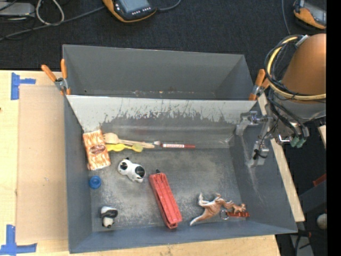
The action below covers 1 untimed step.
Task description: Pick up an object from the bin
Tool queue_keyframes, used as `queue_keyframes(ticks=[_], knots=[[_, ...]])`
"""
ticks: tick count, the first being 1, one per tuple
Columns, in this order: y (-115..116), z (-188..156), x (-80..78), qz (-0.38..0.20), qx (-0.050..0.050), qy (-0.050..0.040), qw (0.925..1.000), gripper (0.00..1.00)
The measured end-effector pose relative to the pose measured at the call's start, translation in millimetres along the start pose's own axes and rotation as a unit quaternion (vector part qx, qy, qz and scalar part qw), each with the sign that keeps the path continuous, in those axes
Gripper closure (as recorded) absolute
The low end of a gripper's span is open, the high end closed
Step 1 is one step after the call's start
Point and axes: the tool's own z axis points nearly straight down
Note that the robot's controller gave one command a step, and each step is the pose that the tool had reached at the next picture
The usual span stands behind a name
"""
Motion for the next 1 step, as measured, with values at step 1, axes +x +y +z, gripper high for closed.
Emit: queue_keyframes(ticks=[1], knots=[[0.8, -5.0, -1.2, -0.002, 0.001, -0.0041, 1.0000, 0.00]])
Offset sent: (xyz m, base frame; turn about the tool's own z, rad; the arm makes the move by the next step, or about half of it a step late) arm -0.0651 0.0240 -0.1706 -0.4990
